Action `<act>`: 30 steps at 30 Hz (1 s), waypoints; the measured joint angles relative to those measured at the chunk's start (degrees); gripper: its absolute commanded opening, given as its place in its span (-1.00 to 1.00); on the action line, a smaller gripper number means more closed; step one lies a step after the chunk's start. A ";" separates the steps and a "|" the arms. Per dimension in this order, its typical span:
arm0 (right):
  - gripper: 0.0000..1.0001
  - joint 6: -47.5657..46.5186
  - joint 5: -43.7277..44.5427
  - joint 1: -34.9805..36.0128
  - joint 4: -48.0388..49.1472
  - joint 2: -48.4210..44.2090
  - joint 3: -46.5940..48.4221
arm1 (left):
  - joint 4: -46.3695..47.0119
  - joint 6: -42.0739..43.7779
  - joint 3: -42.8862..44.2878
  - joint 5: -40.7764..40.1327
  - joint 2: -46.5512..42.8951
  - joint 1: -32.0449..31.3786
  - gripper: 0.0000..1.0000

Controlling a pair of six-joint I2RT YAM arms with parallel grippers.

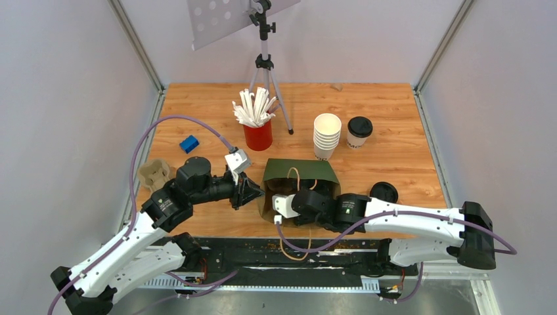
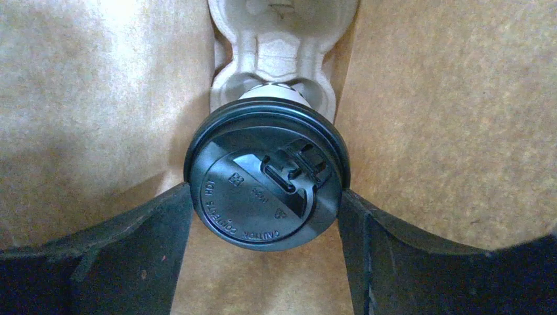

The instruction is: Pack the takeout coffee

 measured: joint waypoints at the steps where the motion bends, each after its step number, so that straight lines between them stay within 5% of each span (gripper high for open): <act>1: 0.22 -0.35 -0.02 -0.11 0.35 0.00 -0.28 | 0.00 -0.02 0.00 0.02 0.04 0.00 -0.56; 30: 0.23 -2.86 -2.12 -5.51 7.17 -1.44 -5.07 | 0.00 -0.42 0.02 0.33 1.66 0.00 -0.58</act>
